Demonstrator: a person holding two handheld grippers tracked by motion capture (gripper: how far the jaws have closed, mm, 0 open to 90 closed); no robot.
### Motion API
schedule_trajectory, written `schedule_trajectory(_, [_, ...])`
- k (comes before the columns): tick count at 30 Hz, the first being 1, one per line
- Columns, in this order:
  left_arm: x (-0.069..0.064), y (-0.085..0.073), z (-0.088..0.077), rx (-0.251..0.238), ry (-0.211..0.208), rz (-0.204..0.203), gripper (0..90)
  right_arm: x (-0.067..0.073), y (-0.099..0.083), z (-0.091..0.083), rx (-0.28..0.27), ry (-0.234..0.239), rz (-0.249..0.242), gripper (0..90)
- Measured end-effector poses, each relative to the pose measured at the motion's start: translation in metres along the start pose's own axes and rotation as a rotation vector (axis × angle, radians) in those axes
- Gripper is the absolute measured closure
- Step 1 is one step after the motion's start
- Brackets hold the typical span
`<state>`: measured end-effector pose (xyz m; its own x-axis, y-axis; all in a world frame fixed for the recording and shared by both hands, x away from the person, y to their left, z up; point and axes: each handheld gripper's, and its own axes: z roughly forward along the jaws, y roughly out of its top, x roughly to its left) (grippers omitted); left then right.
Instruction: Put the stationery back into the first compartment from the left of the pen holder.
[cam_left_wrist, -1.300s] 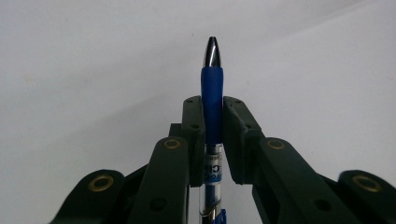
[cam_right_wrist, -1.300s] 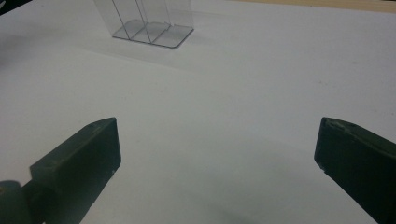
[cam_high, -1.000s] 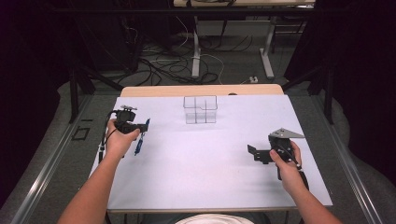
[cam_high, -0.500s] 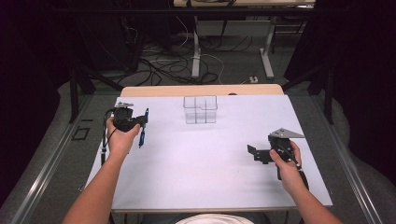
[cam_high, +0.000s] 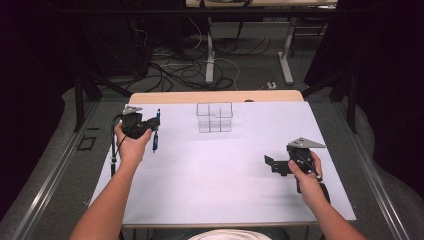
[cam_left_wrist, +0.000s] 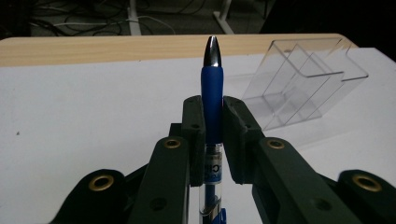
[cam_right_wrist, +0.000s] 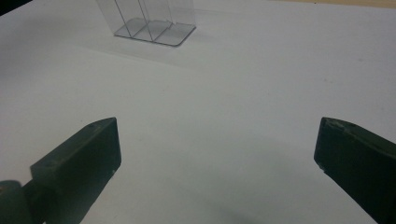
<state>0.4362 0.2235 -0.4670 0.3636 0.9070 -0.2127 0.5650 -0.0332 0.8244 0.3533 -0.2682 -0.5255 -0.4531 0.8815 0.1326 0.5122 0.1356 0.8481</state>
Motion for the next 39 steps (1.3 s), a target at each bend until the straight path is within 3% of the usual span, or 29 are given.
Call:
schedule_trajectory(13, [-0.032, 0.020, -0.002, -0.092, -0.067, 0.038, 80.0, 0.002, 0.000, 0.000, -0.004, 0.002, -0.002, 0.0])
schedule_trajectory(21, [-0.047, 0.036, 0.004, -0.157, -0.079, 0.063, 80.0, 0.002, 0.001, 0.000, -0.008, 0.004, -0.002, 0.0])
schedule_trajectory(28, [-0.059, 0.051, 0.013, -0.170, -0.083, 0.098, 80.0, 0.002, 0.001, -0.002, -0.011, 0.004, 0.002, 0.0])
schedule_trajectory(39, [-0.075, 0.069, 0.027, -0.221, -0.083, 0.101, 80.0, 0.001, 0.001, -0.004, -0.021, -0.004, 0.008, 0.0])
